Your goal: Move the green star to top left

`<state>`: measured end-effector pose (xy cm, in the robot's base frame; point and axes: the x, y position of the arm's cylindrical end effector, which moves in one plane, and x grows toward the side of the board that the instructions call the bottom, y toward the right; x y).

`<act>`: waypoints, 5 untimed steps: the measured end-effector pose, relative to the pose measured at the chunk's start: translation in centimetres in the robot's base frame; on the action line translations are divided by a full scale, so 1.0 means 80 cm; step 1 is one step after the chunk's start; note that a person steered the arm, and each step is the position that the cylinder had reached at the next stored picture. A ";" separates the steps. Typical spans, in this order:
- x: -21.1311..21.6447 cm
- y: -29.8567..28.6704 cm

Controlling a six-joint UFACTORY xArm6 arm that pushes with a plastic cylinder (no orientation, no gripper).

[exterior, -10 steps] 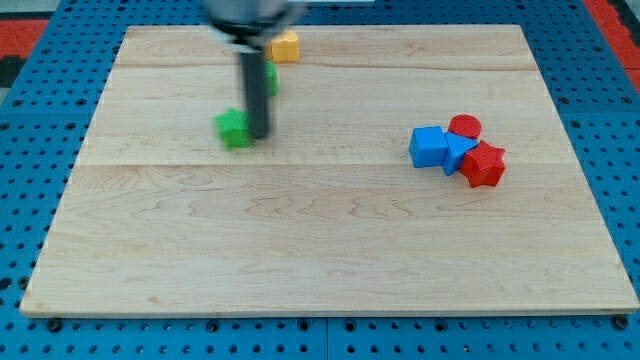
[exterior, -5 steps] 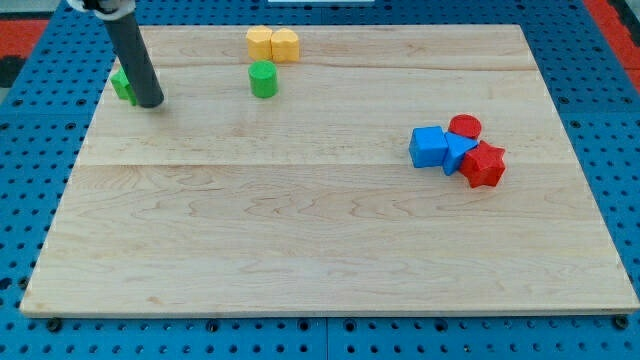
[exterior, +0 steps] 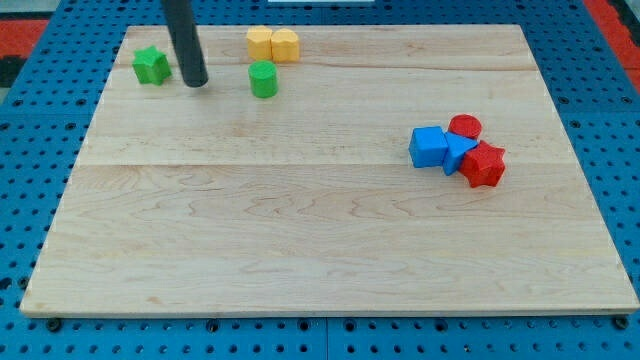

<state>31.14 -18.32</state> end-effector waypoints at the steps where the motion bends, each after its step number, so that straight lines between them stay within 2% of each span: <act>1: -0.012 -0.028; 3: -0.055 -0.025; 4: -0.003 -0.038; 5: 0.005 -0.067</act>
